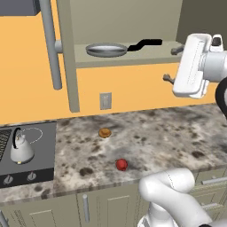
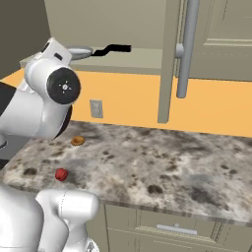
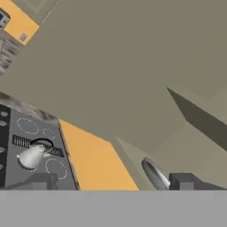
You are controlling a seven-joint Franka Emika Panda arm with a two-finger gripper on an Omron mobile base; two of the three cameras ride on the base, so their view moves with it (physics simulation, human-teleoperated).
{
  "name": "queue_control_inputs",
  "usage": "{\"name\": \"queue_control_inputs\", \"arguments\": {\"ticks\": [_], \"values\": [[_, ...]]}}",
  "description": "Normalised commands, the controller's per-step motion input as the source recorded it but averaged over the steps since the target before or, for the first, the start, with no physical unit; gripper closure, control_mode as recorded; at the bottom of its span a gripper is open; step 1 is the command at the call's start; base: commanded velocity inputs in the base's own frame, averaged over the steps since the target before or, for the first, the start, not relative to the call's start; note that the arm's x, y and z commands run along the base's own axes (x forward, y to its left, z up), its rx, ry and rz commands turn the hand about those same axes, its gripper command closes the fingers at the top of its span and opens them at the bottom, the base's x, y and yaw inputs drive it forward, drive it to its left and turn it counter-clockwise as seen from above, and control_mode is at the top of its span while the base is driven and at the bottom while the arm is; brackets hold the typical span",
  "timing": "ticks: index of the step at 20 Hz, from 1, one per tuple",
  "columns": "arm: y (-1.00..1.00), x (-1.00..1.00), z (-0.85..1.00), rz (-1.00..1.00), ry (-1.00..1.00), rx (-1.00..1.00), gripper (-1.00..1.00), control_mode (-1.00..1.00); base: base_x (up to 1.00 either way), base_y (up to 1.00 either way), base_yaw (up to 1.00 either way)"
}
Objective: Pick the pan from the cabinet and place it on the stove. Then turn on the stove burner for the pan.
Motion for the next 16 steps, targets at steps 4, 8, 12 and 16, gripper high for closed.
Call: {"name": "queue_control_inputs", "arguments": {"ticks": [4, 8, 12, 16], "values": [[-0.44, 0.2, 0.13, -0.11, -0.07, 0.0, -1.0, -1.0, 0.0, 0.0, 0.0], [-0.47, 0.34, 0.08, -0.09, 0.0, 0.0, -1.0, -1.0, 0.0, 0.0, 0.0], [-0.45, 0.38, 0.06, -0.06, 0.0, 0.0, -1.0, -1.0, 0.0, 0.0, 0.0], [-0.32, 0.4, 0.01, -0.03, 0.0, 0.0, -1.0, -1.0, 0.0, 0.0, 0.0]]}}
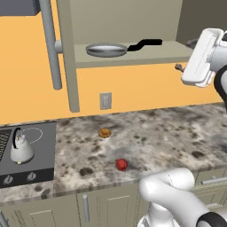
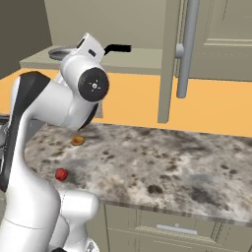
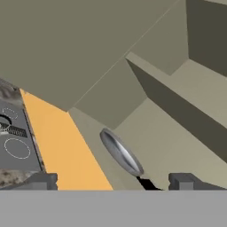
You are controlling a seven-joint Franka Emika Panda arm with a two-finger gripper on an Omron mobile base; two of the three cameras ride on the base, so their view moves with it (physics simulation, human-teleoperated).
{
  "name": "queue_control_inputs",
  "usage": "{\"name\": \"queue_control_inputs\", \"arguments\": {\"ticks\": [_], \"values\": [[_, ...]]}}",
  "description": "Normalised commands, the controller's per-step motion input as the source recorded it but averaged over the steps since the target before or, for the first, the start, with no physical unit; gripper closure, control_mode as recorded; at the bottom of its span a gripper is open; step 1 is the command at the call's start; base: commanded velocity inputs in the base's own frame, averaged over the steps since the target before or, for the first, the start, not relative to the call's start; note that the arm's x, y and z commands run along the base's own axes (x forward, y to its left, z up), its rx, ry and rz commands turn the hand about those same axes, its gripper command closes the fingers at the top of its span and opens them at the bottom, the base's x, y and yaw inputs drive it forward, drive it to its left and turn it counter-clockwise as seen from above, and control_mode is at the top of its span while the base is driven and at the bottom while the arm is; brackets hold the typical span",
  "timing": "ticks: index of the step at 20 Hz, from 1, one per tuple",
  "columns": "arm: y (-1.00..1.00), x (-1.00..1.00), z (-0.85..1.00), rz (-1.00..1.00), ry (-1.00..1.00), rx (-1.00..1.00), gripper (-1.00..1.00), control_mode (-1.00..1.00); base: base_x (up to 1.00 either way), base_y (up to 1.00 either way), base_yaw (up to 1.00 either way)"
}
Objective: Pick the pan from the cabinet and place it on the stove. Then turn on the stove burner for the pan.
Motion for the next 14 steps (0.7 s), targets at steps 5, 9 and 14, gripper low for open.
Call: {"name": "queue_control_inputs", "arguments": {"ticks": [5, 9, 14], "values": [[-0.11, 0.51, 0.0, 0.0, 0.0, -0.01, -1.0, -1.0, 0.0, 0.0, 0.0], [-0.03, 0.6, 0.0, 0.0, 0.0, -0.01, -1.0, -1.0, 0.0, 0.0, 0.0], [-0.11, 0.56, -0.01, -0.01, 0.02, -0.03, -1.0, -1.0, 0.0, 0.0, 0.0]]}}
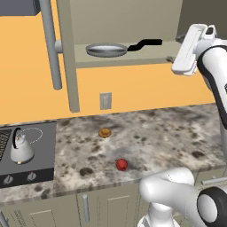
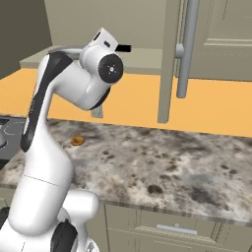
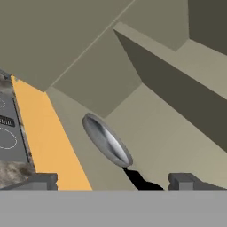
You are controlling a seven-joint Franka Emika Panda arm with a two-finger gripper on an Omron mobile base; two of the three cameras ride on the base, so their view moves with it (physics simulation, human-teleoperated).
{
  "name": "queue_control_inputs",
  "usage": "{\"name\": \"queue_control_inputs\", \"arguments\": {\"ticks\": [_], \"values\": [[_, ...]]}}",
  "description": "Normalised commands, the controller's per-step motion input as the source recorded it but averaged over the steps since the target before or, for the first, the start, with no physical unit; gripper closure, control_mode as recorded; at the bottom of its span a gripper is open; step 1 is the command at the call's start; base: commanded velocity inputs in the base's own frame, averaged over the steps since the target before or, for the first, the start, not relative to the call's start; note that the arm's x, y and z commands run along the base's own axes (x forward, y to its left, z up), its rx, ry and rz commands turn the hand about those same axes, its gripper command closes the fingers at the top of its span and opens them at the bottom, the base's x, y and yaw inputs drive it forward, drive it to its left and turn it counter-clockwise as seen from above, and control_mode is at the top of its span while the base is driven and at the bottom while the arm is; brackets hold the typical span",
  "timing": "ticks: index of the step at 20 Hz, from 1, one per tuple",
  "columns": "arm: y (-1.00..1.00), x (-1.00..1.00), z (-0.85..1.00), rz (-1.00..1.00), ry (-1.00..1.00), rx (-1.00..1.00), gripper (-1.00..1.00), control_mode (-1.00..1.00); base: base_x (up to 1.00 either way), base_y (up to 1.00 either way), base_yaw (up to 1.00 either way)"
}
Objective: Pick the pan from the cabinet and place it on the stove. Then turn on the stove burner for the pan.
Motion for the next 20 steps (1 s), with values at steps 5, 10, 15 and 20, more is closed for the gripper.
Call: {"name": "queue_control_inputs", "arguments": {"ticks": [5, 10, 15, 20], "values": [[-0.14, 0.54, -0.04, -0.05, 0.08, -0.05, -1.0, -1.0, 0.0, 0.0, 0.0], [-0.1, 0.61, -0.06, -0.03, 0.13, -0.05, -1.0, -1.0, 0.0, 0.0, 0.0], [-0.07, 0.57, -0.12, 0.0, 0.09, -0.03, -1.0, -1.0, 0.0, 0.0, 0.0], [-0.01, 0.49, -0.19, 0.0, 0.01, -0.02, -1.0, -1.0, 0.0, 0.0, 0.0]]}}
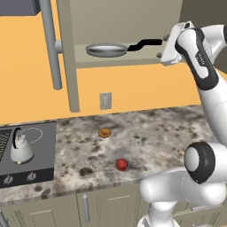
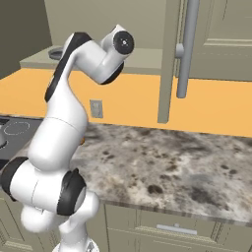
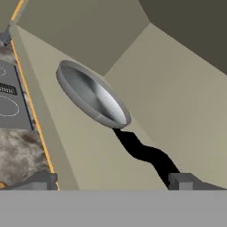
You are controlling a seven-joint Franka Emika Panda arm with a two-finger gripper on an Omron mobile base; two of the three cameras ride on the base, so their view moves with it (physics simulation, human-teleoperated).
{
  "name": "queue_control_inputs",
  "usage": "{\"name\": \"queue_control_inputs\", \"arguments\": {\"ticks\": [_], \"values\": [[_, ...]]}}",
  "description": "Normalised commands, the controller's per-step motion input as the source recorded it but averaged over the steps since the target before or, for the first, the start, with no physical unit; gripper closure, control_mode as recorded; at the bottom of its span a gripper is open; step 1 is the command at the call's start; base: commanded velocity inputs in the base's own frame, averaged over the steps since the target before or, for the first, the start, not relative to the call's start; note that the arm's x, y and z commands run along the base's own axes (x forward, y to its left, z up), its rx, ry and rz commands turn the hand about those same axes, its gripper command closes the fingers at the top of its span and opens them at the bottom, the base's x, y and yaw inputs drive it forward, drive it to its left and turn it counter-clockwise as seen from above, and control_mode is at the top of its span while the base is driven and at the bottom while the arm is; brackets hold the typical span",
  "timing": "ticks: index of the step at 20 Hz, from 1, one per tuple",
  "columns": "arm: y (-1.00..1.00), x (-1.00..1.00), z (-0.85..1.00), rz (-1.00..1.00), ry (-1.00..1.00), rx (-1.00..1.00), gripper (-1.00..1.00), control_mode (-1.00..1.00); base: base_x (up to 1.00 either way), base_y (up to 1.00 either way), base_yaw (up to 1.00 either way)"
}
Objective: Pick the pan from the cabinet and place it on the stove. Then turn on the stove burner for the pan.
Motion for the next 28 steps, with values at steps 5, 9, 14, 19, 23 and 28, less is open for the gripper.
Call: {"name": "queue_control_inputs", "arguments": {"ticks": [5, 9, 14, 19, 23, 28], "values": [[0.0, 0.42, -0.28, 0.0, 0.0, -0.05, -1.0, -1.0, 0.0, 0.0, 0.0], [0.0, 0.47, -0.25, 0.0, 0.0, -0.06, -1.0, -1.0, 0.0, 0.0, 0.0], [0.0, 0.5, -0.09, 0.0, 0.0, -0.05, -1.0, -1.0, 0.0, 0.0, 0.0], [0.0, 0.39, 0.0, 0.0, 0.02, -0.03, -1.0, -1.0, 0.0, 0.0, 0.0], [0.0, 0.48, 0.0, 0.0, 0.06, -0.04, -1.0, -1.0, 0.0, 0.0, 0.0], [0.0, 0.54, -0.03, 0.0, 0.06, -0.01, -1.0, -1.0, 0.0, 0.0, 0.0]]}}
